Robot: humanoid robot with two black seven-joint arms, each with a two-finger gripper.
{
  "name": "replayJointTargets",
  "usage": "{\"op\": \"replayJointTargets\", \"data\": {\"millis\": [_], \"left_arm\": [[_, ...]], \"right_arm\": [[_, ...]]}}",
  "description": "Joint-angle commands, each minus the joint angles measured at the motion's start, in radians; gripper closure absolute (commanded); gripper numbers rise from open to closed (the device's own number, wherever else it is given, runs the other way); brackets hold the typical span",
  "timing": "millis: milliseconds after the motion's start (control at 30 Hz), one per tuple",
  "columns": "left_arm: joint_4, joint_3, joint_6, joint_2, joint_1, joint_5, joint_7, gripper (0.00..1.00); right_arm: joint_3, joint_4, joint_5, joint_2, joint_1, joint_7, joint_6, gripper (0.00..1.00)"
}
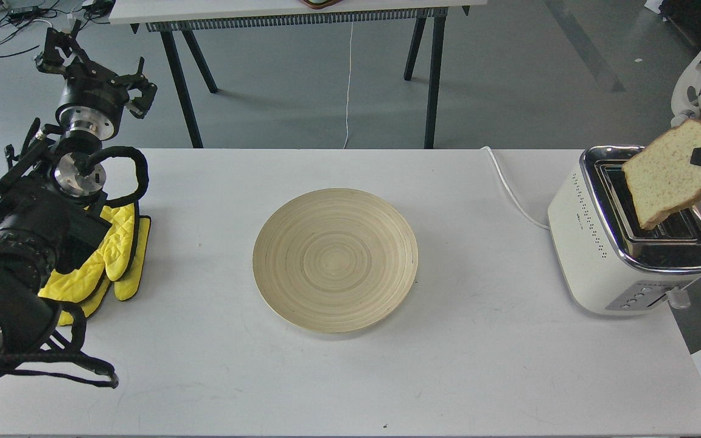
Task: Put bread in toaster with right arm
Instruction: 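Lower the bread into the toaster slot with the right gripper, then release the bread and raise the right gripper away from the toaster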
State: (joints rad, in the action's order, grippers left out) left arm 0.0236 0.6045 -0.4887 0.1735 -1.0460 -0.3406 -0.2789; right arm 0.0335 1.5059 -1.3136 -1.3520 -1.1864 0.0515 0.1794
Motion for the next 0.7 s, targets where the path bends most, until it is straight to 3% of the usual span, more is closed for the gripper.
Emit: {"op": "replayJointTargets", "data": {"millis": [0,100,233,267,333,400,667], "left_arm": [[0.001,0.000,0.000,0.000,0.001,0.000,0.000,0.00],[0.001,0.000,0.000,0.000,0.001,0.000,0.000,0.00],[0.001,0.000,0.000,0.000,0.001,0.000,0.000,0.00],[-0.001,0.000,0.000,0.000,0.001,0.000,0.000,0.00],[-0.001,0.001,0.000,0.000,0.001,0.000,0.000,0.00],[-0.001,0.001,0.000,0.000,0.001,0.000,0.000,0.00],[-0.001,0.001,0.000,0.000,0.001,0.000,0.000,0.00]], "right_arm": [[0.000,-0.009,0.004,0.014,0.014,-0.001,-0.003,0.98],[0.000,-0.038,0.004,0.040,0.030,-0.001,-0.014,0.97],[0.000,-0.049,0.004,0.048,0.045,0.001,-0.018,0.87],[0.000,-0.049,0.004,0.050,0.045,0.001,-0.018,0.79],[-0.001,-0.049,0.004,0.057,0.044,0.004,-0.021,0.48],[-0.009,-0.047,0.005,0.062,0.044,0.007,-0.023,0.05],[-0.128,-0.050,0.247,0.082,0.044,0.011,-0.020,0.02]]}}
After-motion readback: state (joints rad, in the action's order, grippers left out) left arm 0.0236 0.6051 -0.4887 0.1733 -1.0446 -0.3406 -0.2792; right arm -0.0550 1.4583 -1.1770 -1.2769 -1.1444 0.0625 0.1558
